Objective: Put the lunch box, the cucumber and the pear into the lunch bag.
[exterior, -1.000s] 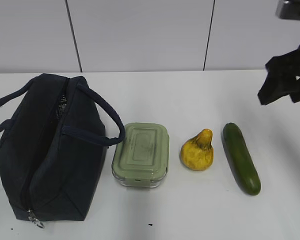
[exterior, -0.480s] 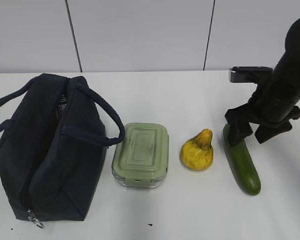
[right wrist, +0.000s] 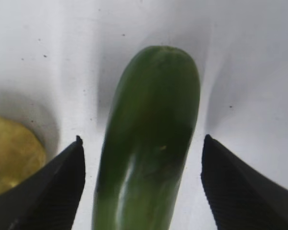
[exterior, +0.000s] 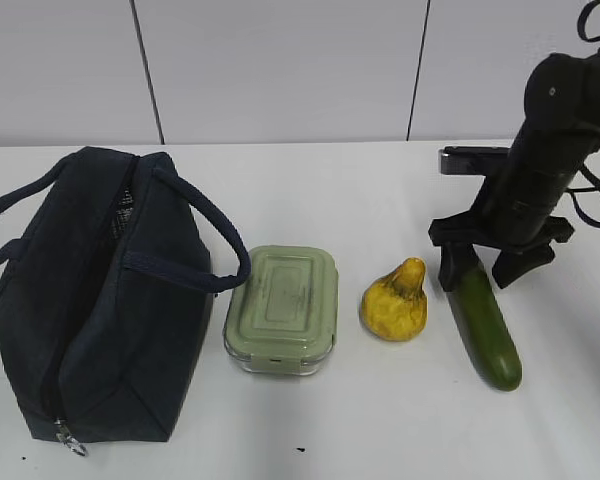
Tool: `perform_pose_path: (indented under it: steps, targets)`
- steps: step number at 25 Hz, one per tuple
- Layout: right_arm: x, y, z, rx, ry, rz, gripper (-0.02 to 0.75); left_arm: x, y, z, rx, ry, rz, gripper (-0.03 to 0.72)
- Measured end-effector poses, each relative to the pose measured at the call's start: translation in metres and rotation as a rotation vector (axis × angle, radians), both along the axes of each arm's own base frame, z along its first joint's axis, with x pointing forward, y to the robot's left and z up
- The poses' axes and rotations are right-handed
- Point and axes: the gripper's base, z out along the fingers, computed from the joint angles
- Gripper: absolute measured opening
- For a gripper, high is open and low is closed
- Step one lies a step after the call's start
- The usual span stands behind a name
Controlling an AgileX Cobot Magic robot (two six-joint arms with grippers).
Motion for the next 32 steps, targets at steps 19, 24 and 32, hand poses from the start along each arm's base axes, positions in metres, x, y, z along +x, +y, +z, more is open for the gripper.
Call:
perform_pose_path:
  steps: [19, 24, 32]
  targets:
    - [0.01, 0.0, -0.014, -0.012, 0.055, -0.011, 0.398, 0.0, 0.0, 0.0, 0.0, 0.0, 0.0, 0.238]
    - [0.013, 0.0, -0.006, -0.016, 0.063, 0.016, 0.393, 0.0, 0.0, 0.0, 0.0, 0.0, 0.0, 0.238]
    - [0.021, 0.001, 0.02, -0.018, 0.08, 0.055, 0.392, 0.0, 0.0, 0.0, 0.0, 0.0, 0.0, 0.238]
